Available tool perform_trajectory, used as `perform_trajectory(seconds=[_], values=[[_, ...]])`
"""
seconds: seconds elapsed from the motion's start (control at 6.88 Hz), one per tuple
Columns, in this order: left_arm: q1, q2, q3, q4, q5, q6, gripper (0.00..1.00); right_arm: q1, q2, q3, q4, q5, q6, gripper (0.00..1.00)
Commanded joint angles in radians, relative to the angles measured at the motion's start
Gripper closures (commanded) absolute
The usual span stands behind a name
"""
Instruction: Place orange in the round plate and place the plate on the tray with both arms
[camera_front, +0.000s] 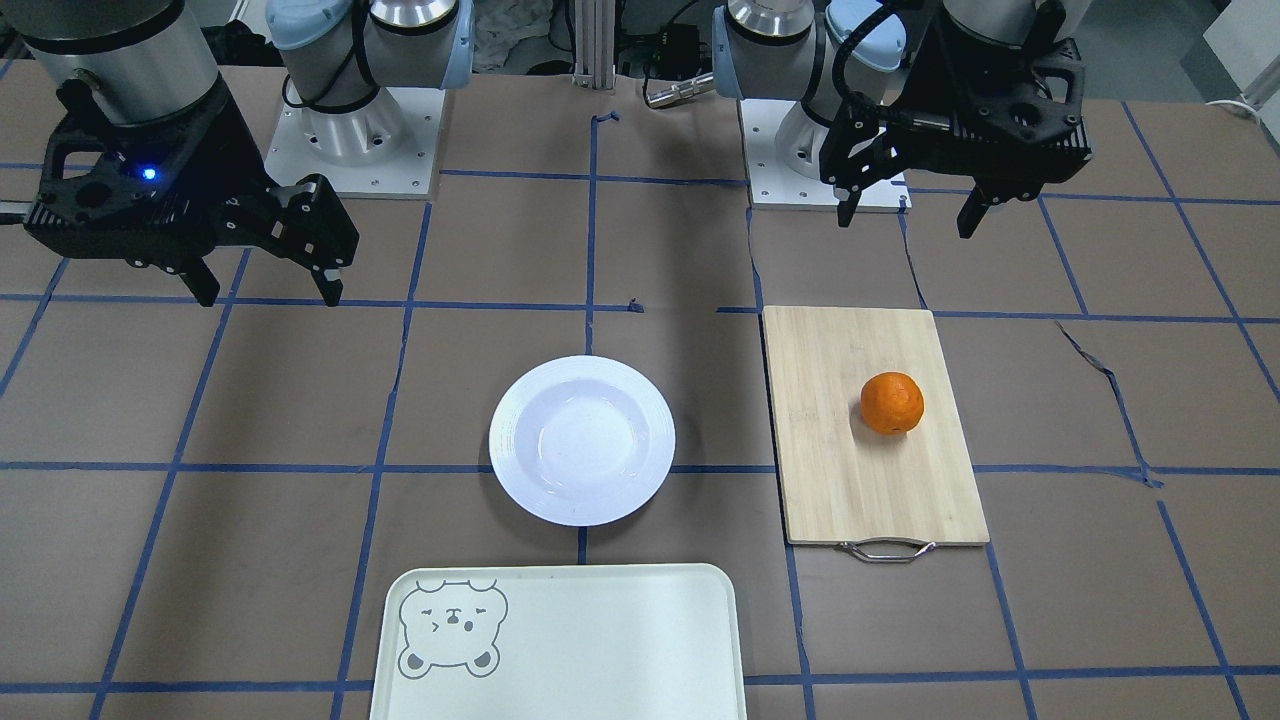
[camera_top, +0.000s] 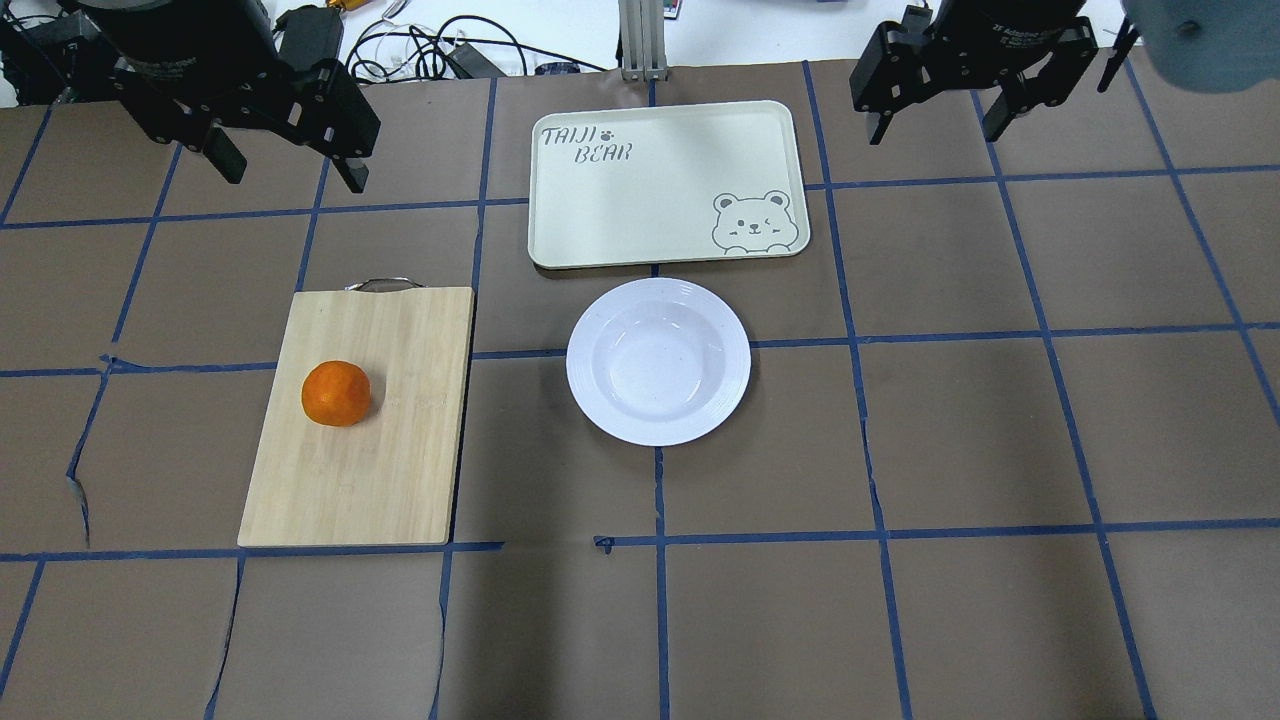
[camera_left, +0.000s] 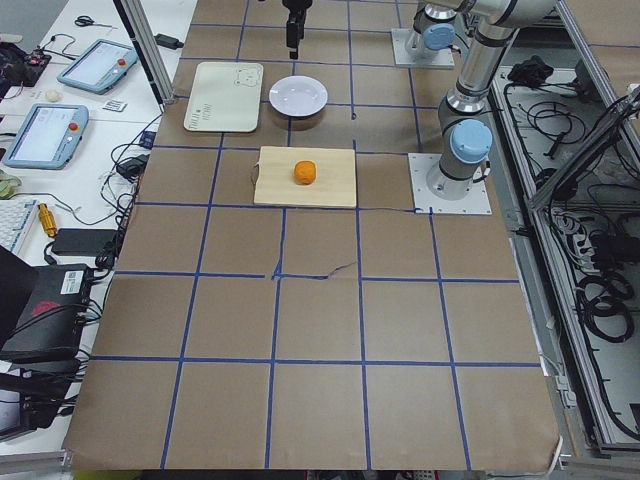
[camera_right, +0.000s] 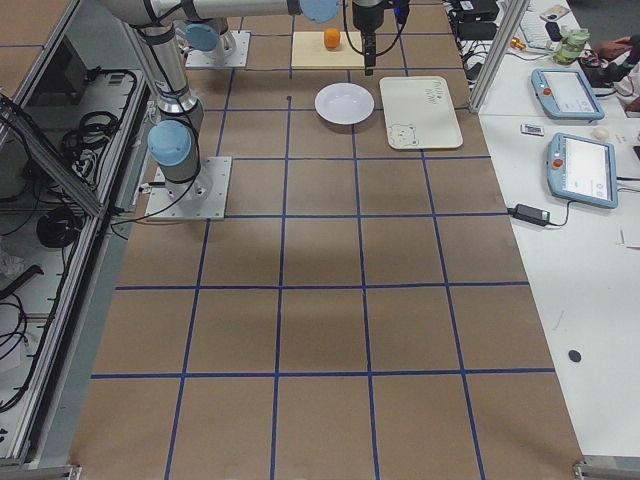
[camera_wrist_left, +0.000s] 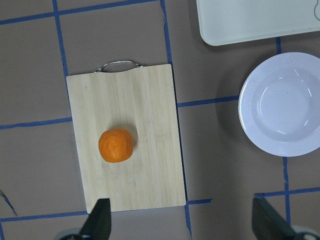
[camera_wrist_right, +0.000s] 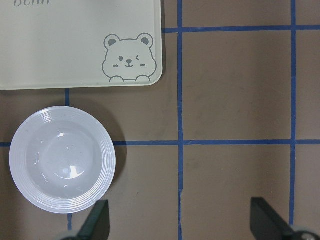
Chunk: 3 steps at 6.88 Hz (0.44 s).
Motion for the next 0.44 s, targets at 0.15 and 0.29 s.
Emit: perform_trajectory(seconds=[0.15,0.29], values=[[0.009,-0.002,-0.017,-0.013,0.002,0.000,0.00,0.000,0.000,0.000,0.000,0.000,-0.003,0.00],[0.023,0.001,-0.070,-0.013,0.002,0.009,0.00,0.000,0.000,0.002,0.000,0.000,-0.003,0.00]])
